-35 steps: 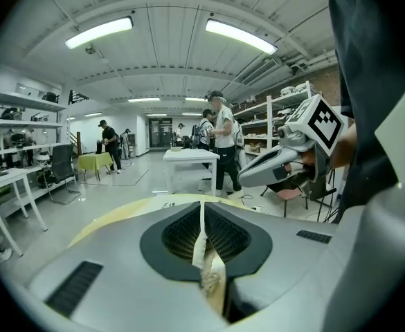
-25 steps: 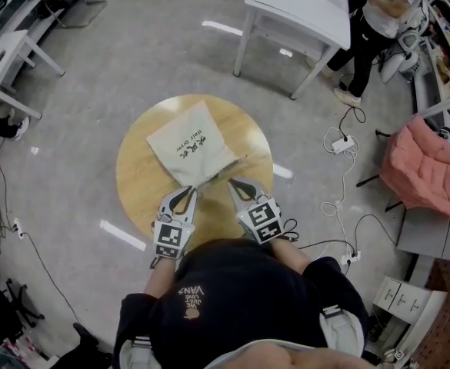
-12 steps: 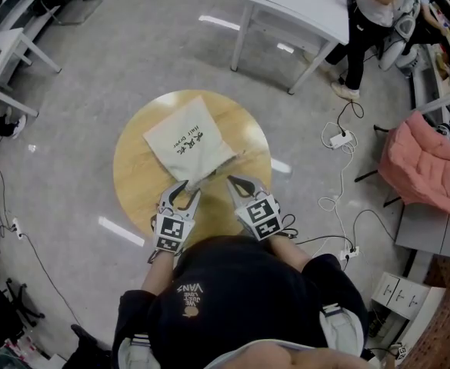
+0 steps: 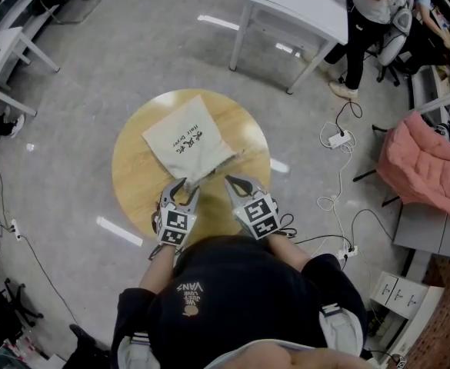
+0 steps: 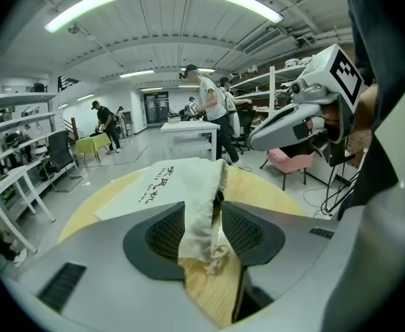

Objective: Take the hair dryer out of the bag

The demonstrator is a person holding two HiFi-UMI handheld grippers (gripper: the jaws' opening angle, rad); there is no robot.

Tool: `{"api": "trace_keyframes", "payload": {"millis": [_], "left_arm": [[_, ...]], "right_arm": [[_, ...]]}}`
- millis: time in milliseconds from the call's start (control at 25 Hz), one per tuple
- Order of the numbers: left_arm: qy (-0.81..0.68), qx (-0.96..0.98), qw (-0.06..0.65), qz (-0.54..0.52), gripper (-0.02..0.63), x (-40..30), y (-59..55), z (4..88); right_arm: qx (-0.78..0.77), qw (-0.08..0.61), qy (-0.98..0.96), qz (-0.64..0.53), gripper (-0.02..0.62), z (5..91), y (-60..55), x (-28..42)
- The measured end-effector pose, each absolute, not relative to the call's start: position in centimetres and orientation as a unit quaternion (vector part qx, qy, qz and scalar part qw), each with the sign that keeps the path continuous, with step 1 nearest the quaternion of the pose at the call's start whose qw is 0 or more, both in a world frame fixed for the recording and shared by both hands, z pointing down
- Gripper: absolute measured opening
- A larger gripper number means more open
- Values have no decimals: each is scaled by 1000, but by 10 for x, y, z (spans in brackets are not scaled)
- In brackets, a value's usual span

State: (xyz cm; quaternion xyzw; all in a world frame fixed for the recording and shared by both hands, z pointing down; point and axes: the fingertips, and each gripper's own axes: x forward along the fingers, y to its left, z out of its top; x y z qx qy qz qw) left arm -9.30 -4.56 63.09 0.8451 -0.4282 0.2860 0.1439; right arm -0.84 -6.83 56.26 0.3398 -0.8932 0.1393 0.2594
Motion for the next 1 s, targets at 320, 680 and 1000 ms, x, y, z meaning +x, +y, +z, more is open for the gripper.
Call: {"api": "trace_keyframes", "payload": {"millis": [320, 680, 1000], "left_arm": [[-429, 839, 145, 301, 173, -95, -50, 640], [-428, 839, 149, 300, 133, -96, -53, 645], [-424, 839, 145, 309, 66, -94, -54, 647]], "right_arm": [[339, 266, -891, 142, -2, 568, -65, -9], [337, 273, -890, 141, -2, 575, -65, -10], [331, 279, -891, 137, -2, 581, -64, -14]]}}
